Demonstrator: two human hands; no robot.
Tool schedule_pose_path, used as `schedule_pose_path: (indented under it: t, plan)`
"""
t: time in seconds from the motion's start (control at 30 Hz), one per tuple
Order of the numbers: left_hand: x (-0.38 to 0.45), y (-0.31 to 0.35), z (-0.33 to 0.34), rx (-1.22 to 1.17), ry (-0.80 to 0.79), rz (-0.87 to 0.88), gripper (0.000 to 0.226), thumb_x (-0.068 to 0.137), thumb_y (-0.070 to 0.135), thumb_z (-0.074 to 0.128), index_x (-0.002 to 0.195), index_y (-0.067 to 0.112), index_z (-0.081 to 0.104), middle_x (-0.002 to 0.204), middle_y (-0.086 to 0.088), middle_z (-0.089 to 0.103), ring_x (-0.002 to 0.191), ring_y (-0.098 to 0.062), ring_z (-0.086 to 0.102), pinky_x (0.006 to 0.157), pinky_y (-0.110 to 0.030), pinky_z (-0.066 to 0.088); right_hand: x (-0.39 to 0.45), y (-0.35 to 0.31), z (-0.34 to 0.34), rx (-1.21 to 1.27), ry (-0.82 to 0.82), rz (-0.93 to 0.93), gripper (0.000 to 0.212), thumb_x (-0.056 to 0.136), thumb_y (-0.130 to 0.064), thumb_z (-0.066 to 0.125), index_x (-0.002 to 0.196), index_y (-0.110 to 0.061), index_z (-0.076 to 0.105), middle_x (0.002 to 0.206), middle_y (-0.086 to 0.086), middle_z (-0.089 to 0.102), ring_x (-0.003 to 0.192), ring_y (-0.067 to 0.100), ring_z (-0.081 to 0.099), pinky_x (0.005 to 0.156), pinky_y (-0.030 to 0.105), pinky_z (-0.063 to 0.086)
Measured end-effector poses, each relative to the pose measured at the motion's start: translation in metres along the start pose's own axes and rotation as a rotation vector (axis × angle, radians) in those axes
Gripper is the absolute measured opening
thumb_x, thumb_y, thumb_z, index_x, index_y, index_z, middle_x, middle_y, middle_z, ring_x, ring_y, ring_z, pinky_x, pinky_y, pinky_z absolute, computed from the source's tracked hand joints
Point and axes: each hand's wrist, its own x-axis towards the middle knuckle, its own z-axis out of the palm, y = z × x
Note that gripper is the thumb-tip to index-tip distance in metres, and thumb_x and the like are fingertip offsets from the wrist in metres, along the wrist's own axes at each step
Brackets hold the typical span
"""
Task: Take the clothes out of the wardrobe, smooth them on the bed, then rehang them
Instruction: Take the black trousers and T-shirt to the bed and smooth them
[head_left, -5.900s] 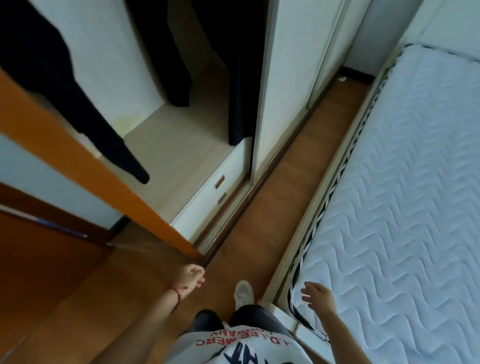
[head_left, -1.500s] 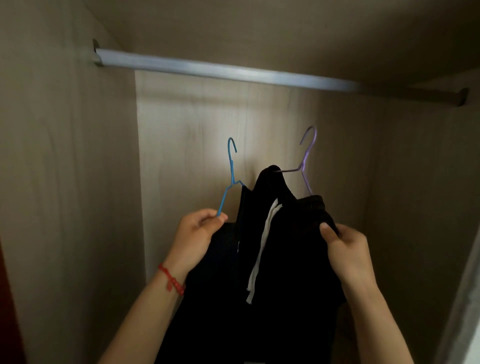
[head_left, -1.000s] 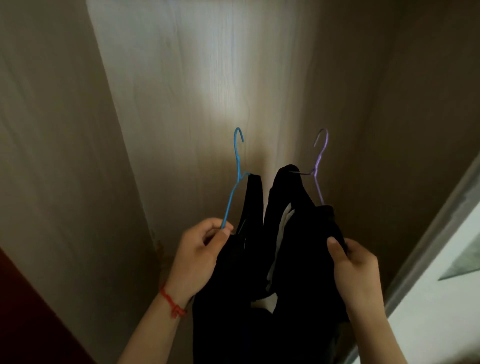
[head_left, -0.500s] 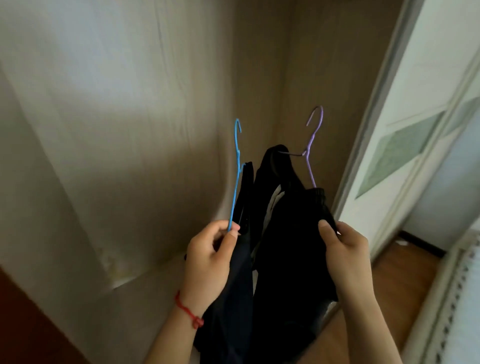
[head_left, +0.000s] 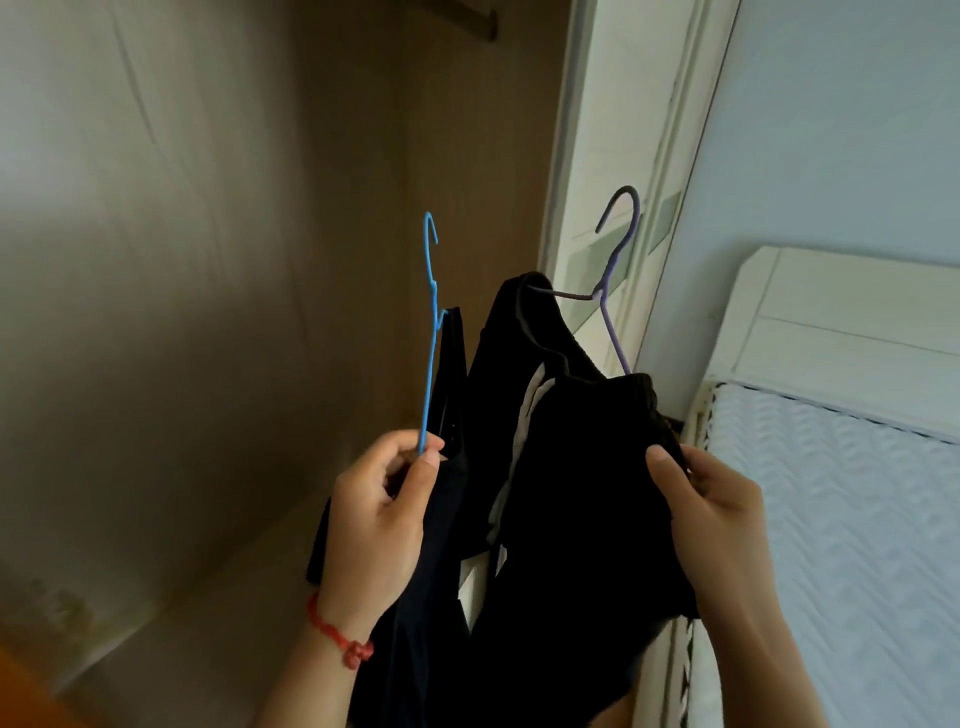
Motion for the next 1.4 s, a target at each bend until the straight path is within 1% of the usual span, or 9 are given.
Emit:
schedule_pose_path:
  t: [0.1, 0.23, 0.5, 0.67, 0.8, 1.0, 1.1, 1.27, 1.4]
  plan:
    - [-0.004, 0.009, 0.006, -0.005, -0.024, 0.03, 0.023, 0.089, 0.004, 0.055, 0.084, 0.025, 0.063, 0.089, 0.007, 0.068, 0.07, 0.001, 0.062, 0.059, -0.006, 0.045, -0.009, -0.006, -0.02, -0.027, 0.038, -0.019, 0.029, 0.089, -0.018, 0.056, 0.064, -0.004, 0.057, 0.045, -0.004, 0.042, 0.042, 0.009, 0.038, 0.038, 0.016, 0.027]
    - [-0.014, 0.019, 0.007, -0.051, -0.077, 0.056, 0.019, 0.088, 0.008, 0.056, 0.084, 0.025, 0.063, 0.09, 0.01, 0.068, 0.073, 0.001, 0.064, 0.06, -0.005, 0.045, -0.034, -0.012, -0.04, -0.025, 0.101, -0.007, 0.025, 0.089, -0.019, 0.056, 0.072, -0.001, 0.061, 0.047, 0.0, 0.044, 0.042, 0.008, 0.039, 0.038, 0.015, 0.028]
    - [-0.051, 0.04, -0.008, -0.206, -0.292, 0.029, 0.026, 0.088, -0.001, 0.052, 0.082, 0.021, 0.063, 0.073, 0.019, 0.069, 0.069, 0.004, 0.063, 0.059, -0.004, 0.045, -0.128, -0.029, -0.072, -0.058, 0.366, 0.036, 0.025, 0.088, -0.021, 0.058, 0.071, -0.003, 0.059, 0.05, 0.003, 0.041, 0.047, 0.016, 0.038, 0.043, 0.018, 0.028]
    - [-0.081, 0.059, -0.022, -0.281, -0.415, 0.037, 0.027, 0.088, -0.002, 0.052, 0.08, 0.021, 0.063, 0.067, 0.021, 0.069, 0.067, 0.007, 0.062, 0.059, -0.002, 0.044, -0.207, -0.056, -0.092, -0.078, 0.605, 0.071, 0.019, 0.087, -0.025, 0.059, 0.075, -0.013, 0.067, 0.061, 0.019, 0.056, 0.058, 0.023, 0.053, 0.051, 0.024, 0.041]
    - [-0.109, 0.076, -0.019, -0.323, -0.506, 0.055, 0.028, 0.087, -0.002, 0.053, 0.078, 0.022, 0.062, 0.064, 0.026, 0.066, 0.065, 0.01, 0.061, 0.058, 0.0, 0.042, -0.268, -0.078, -0.114, -0.135, 0.81, 0.079, 0.016, 0.086, -0.025, 0.062, 0.071, -0.023, 0.068, 0.054, -0.003, 0.058, 0.055, 0.013, 0.054, 0.043, 0.012, 0.04]
    - [-0.154, 0.092, -0.003, -0.372, -0.661, 0.049, 0.026, 0.088, 0.002, 0.054, 0.078, 0.025, 0.062, 0.067, 0.026, 0.067, 0.066, 0.009, 0.061, 0.059, 0.0, 0.042, -0.35, -0.109, -0.146, -0.156, 0.98, 0.047, 0.039, 0.085, -0.019, 0.062, 0.057, -0.045, 0.069, 0.051, -0.02, 0.064, 0.048, -0.005, 0.058, 0.048, 0.007, 0.044]
    - [-0.183, 0.098, 0.011, -0.396, -0.731, 0.024, 0.025, 0.088, 0.003, 0.053, 0.078, 0.023, 0.062, 0.065, 0.023, 0.067, 0.063, 0.009, 0.06, 0.057, -0.001, 0.043, -0.388, -0.116, -0.164, -0.185, 1.041, 0.086, 0.035, 0.085, -0.02, 0.062, 0.059, -0.042, 0.07, 0.051, -0.019, 0.065, 0.047, -0.006, 0.057, 0.046, 0.007, 0.043]
    - [-0.24, 0.093, 0.045, -0.343, -0.797, -0.042, 0.025, 0.089, 0.003, 0.054, 0.078, 0.025, 0.061, 0.074, 0.007, 0.065, 0.062, 0.012, 0.059, 0.059, 0.0, 0.042, -0.45, -0.116, -0.201, -0.21, 1.133, 0.157, 0.02, 0.087, -0.018, 0.061, 0.069, -0.019, 0.068, 0.051, -0.015, 0.065, 0.047, -0.005, 0.056, 0.046, 0.007, 0.042]
    - [-0.293, 0.097, 0.064, -0.238, -0.819, -0.028, 0.017, 0.09, 0.006, 0.053, 0.081, 0.018, 0.061, 0.074, 0.008, 0.06, 0.063, 0.01, 0.058, 0.057, 0.001, 0.04, -0.499, -0.109, -0.236, -0.222, 1.171, 0.217, 0.019, 0.087, -0.021, 0.06, 0.07, -0.017, 0.068, 0.058, -0.009, 0.066, 0.06, 0.009, 0.058, 0.051, 0.017, 0.042]
